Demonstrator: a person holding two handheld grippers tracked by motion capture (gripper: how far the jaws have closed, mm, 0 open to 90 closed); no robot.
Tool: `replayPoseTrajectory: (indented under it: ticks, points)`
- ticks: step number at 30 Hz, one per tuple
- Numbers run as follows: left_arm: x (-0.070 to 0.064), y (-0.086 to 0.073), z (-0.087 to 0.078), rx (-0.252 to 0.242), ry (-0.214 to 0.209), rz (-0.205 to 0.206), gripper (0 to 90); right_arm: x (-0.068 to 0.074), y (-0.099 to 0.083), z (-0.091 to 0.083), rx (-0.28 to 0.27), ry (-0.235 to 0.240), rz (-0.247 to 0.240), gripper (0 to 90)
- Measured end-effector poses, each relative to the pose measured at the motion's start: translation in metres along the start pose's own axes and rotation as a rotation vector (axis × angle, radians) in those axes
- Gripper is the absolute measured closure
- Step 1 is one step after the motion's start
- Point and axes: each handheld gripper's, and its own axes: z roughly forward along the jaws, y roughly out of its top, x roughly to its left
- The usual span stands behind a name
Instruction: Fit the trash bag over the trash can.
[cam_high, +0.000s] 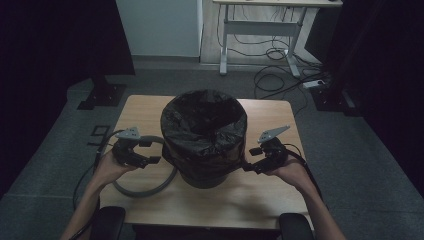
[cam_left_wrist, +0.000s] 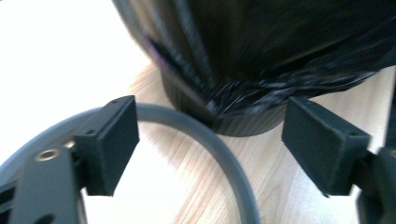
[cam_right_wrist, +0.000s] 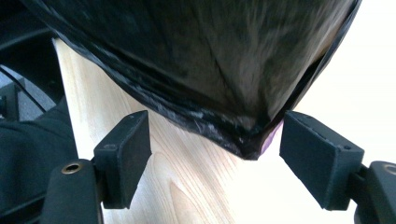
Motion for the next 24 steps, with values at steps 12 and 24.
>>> replayPoseTrajectory:
  ticks: [12,24]
  points:
    - [0.003,-0.045,0.014,0.014,0.15,-0.044,9.2,0.009,0.024,-0.021,-0.014,-0.007,-0.03,23.4]
    - [0.01,-0.088,0.028,0.011,0.238,-0.117,7.3,0.008,0.039,-0.039,-0.029,-0.012,-0.032,26.2]
